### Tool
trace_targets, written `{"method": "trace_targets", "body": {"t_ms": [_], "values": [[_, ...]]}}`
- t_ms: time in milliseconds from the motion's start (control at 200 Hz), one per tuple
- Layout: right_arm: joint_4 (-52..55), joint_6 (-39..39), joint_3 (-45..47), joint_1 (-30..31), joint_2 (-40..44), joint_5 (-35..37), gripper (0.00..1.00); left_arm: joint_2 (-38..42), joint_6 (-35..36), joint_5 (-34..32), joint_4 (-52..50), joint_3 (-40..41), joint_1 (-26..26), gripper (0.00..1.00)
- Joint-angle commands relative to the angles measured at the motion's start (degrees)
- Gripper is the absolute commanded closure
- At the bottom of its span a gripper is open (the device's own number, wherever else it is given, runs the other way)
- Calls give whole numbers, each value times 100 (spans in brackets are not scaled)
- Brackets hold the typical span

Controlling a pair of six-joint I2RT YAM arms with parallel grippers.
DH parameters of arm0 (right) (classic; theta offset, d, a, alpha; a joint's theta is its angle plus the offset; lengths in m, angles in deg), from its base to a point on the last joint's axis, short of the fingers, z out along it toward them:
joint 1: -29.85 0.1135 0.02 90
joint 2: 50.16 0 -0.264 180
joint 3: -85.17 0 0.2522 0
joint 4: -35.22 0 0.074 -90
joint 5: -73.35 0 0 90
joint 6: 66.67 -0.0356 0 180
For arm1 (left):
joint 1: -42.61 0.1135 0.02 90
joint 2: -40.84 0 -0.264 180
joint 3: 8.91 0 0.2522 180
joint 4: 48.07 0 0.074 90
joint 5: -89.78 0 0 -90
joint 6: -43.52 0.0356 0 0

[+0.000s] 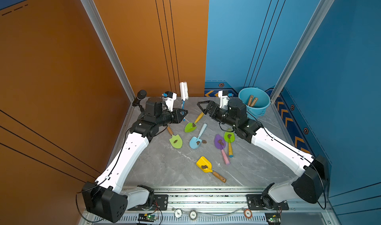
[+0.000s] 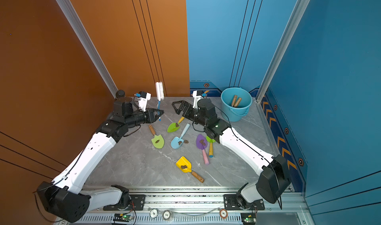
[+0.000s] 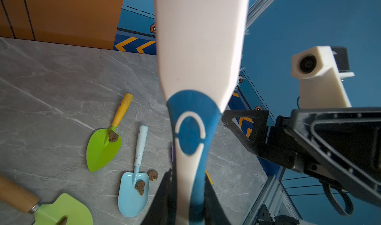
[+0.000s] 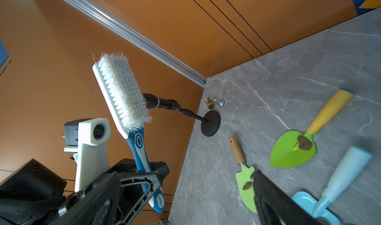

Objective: Brush the soil off the hand trowel and place it into the bucket
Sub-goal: Pick up the hand trowel from the center of the board.

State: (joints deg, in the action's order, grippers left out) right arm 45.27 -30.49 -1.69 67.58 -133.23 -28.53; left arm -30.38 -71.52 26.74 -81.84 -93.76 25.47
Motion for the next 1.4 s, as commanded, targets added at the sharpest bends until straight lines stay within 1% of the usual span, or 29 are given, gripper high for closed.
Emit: {"method": "trace_targets", "body": {"t_ms": [0, 60, 110, 200, 265, 340, 380, 441, 501, 531, 591, 701, 836, 861, 906, 921, 981, 1081, 1231, 1397], "values": [[-327, 83, 172, -78, 63, 189, 1, 195, -21, -143, -52, 113, 2, 100], [-338, 20, 224, -150, -84, 149, 1, 247, -3, -267, -115, 183, -24, 100], [-202, 114, 258, -186, -217, 268, 0, 292, 5, -343, -170, 255, -49, 100], [940, 408, 59, -189, -545, 1057, 7, 396, 55, -476, -308, 385, -116, 100], [1882, 610, -292, -180, -926, 1598, 8, 459, 189, -752, -537, 437, -253, 100], [2549, 942, -688, -179, -1442, 1772, 9, 503, 318, -1117, -838, 502, -440, 100], [2715, 1015, -841, -196, -1731, 1683, 11, 525, 324, -1248, -934, 546, -526, 100], [2795, 998, -1008, -268, -2130, 1318, 14, 556, 269, -1346, -975, 641, -607, 100], [2799, 973, -1176, -333, -2504, 912, 20, 615, 195, -1396, -982, 719, -664, 100], [2873, 908, -1260, -338, -2676, 839, 20, 642, 180, -1423, -982, 743, -707, 100], [2867, 835, -1355, -324, -2926, 828, 23, 716, 141, -1543, -1007, 793, -781, 100], [2515, 645, -1357, -271, -3225, 789, 24, 916, -1, -1808, -1094, 917, -903, 100], [2204, 483, -1446, -242, -3540, 668, 25, 1258, -189, -1959, -1101, 1159, -930, 100], [2228, 456, -1499, -240, -3747, 682, 26, 1324, -217, -2004, -1102, 1167, -933, 100], [2246, 456, -1580, -243, -3877, 672, 27, 1418, -254, -2079, -1101, 1168, -933, 100], [2243, 460, -1607, -241, -3922, 674, 27, 1452, -268, -2092, -1097, 1327, -935, 100], [2252, 457, -1686, -245, -4068, 723, 29, 1529, -299, -2149, -1110, 1388, -923, 100], [2282, 335, -1807, -259, -4245, 901, 32, 1554, -302, -2208, -1184, 1344, -931, 100], [2232, 219, -2006, -285, -4462, 971, 37, 1552, -225, -2290, -1343, 1247, -933, 100], [2599, 180, -2305, -251, -4621, 1299, 46, 1550, -199, -2369, -1367, 1249, -927, 100]]}}
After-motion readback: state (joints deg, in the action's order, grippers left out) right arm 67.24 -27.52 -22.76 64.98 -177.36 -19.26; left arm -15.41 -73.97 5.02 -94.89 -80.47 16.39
